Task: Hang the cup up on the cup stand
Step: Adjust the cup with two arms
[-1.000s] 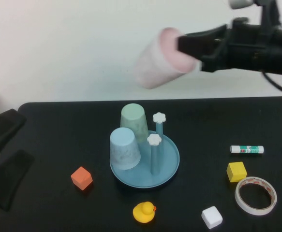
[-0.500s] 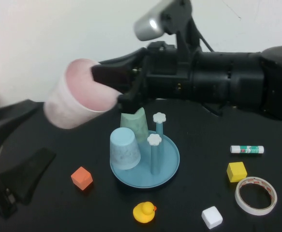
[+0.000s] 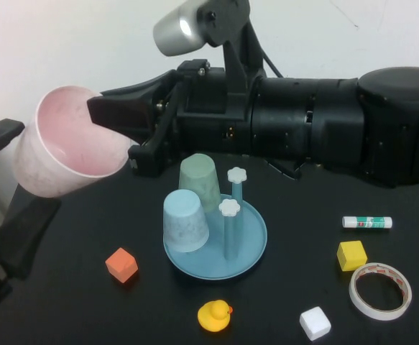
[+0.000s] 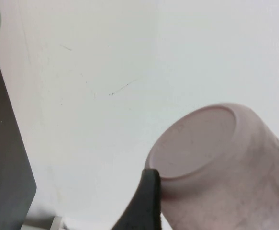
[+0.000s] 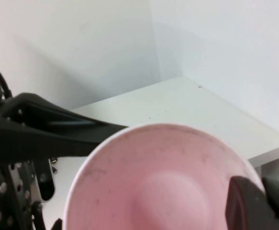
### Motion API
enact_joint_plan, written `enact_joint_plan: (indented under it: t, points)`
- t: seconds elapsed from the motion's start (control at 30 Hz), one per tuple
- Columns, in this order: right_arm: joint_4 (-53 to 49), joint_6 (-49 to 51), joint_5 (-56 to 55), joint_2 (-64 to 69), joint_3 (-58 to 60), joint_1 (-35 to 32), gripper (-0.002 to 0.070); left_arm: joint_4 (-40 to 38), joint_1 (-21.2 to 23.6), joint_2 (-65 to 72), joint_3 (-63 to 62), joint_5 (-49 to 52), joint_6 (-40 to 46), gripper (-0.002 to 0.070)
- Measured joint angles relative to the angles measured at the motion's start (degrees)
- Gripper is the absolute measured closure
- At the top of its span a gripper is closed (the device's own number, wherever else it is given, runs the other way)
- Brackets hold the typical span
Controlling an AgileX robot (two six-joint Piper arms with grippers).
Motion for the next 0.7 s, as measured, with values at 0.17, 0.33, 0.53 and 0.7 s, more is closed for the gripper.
enact_joint_plan:
  t: [0.17, 0.33, 0.53, 0.7]
  points:
    - [0.31, 0.0, 0.46, 0.0, 0.0, 0.15, 0.065, 0.0, 0.0, 0.0, 0.0, -0.27, -0.21, -0.0017]
    - [0.31, 0.0, 2.11, 0.0, 0.0, 0.15, 0.0649, 0.0, 0.03, 0.0, 0.0, -0.8, -0.98, -0.0017]
    - [0.7, -1.53, 6.36, 0.83, -0.14, -0.08, 0.0648, 0.0, 0.12, 0.0, 0.0, -1.71, -1.2, -0.0017]
    - [2.02, -2.79, 9.57, 2.77, -0.65, -0.3, 0.0646, 0.47, 0.32, 0.0, 0.0, -2.55, 0.23, -0.0017]
